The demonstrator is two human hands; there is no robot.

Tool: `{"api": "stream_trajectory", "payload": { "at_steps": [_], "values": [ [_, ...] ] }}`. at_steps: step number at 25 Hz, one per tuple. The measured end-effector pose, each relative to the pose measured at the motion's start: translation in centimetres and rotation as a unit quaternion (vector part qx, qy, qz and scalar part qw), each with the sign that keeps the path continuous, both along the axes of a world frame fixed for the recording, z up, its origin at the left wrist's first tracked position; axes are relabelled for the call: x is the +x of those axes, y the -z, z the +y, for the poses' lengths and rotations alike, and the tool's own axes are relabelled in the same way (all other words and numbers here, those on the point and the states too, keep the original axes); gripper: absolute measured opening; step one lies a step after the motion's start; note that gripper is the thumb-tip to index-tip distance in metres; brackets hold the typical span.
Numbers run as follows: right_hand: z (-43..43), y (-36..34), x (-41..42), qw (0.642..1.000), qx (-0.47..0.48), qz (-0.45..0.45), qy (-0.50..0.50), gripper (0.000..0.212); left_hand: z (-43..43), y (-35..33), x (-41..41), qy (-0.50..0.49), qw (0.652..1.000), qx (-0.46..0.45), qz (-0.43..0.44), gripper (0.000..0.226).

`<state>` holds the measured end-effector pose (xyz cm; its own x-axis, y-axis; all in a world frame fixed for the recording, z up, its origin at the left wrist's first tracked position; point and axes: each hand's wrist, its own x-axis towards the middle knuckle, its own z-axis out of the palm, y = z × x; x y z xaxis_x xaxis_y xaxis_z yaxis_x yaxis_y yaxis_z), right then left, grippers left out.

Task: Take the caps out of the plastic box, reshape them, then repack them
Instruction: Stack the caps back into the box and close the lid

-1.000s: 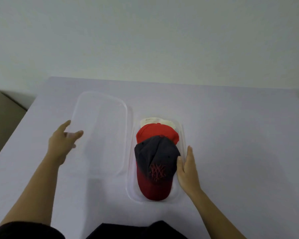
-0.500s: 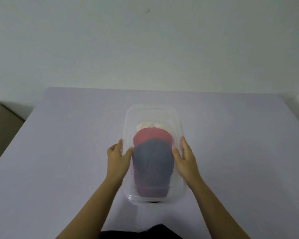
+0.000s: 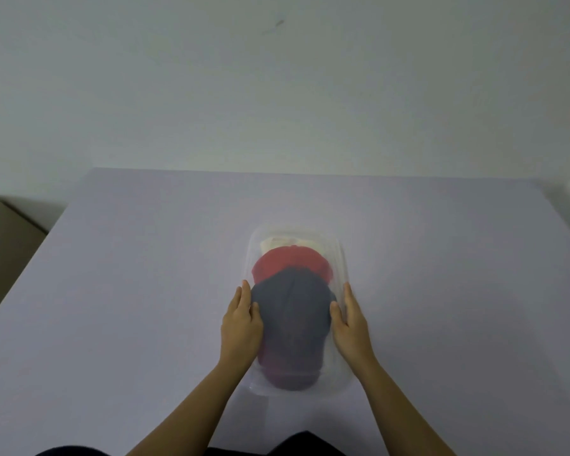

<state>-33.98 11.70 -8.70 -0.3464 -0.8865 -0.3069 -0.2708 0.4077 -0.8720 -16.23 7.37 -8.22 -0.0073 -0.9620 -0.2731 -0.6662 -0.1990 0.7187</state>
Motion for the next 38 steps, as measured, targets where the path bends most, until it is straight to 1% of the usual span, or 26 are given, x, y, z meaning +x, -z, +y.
{"api": "stream_trajectory", "payload": {
  "at_steps": [6,10,16,25,28,31,35,38],
  "values": [
    [-0.3,0.3,0.3,1.000,-0.004,0.017,0.000,0.056,0.1,0.5,-0.1,-0.008,1.000,0.005,-0.018,0.050],
    [-0.4,1.0,0.1,1.000,-0.012,0.016,0.023,0.054,-0.1,0.6,-0.2,-0.001,0.999,-0.011,-0.036,0.050],
    [-0.4,2.4,0.2,0.997,-0.011,0.065,0.038,0.054,0.2,1.6,-0.3,0.006,0.998,-0.029,-0.057,0.050],
    [-0.9,2.1,-0.6,0.996,-0.055,0.034,0.062,0.053,-1.5,0.8,-0.4,0.027,0.998,-0.021,-0.054,0.050],
    [-3.7,1.3,-2.4,0.994,-0.072,0.038,0.069,0.052,-4.7,0.2,-2.0,0.030,0.998,-0.036,-0.039,0.050],
    [-8.4,0.4,-5.3,0.994,-0.077,0.055,0.059,0.052,-9.2,-0.6,-4.6,0.028,0.998,-0.044,-0.017,0.050],
    [-14.8,0.1,-9.1,0.994,-0.072,0.065,0.041,0.052,-14.9,-1.3,-8.4,0.021,0.999,-0.041,-0.008,0.049],
    [-18.5,0.7,-10.8,0.995,-0.061,0.068,0.032,0.052,-18.5,-0.6,-10.2,0.014,1.000,-0.026,-0.010,0.048]
  ]
}}
